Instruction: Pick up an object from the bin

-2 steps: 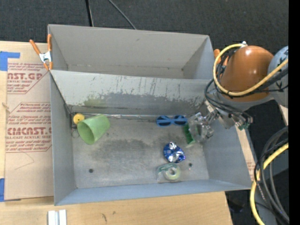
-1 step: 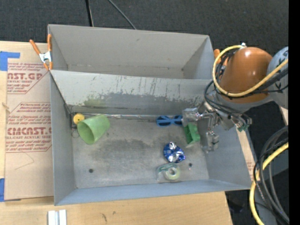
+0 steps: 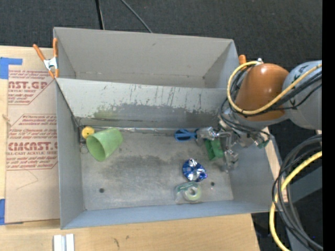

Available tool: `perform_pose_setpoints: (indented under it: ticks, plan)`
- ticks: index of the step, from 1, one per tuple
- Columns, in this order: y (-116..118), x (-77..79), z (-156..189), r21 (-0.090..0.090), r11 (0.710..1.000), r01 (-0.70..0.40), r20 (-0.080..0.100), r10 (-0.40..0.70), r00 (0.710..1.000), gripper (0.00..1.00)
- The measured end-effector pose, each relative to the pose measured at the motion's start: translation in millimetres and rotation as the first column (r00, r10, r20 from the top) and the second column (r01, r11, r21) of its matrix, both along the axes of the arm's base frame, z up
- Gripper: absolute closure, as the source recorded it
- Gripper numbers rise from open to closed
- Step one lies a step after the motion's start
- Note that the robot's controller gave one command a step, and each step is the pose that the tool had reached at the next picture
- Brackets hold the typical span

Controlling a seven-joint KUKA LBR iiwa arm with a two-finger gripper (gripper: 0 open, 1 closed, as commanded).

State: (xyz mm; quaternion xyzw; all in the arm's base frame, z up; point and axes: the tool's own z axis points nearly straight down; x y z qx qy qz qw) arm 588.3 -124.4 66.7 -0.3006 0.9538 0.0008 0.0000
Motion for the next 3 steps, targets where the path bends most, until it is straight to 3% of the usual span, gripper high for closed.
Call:
perform_pose_setpoints:
  ticks: [1,3]
  plan:
    - [-0.1,0.9,3.3,0.000,1.000,0.001,0.002,-0.001,1.000,1.00]
    - [-10.2,-9.4,189.5,-0.003,0.998,0.066,0.012,-0.066,0.998,1.00]
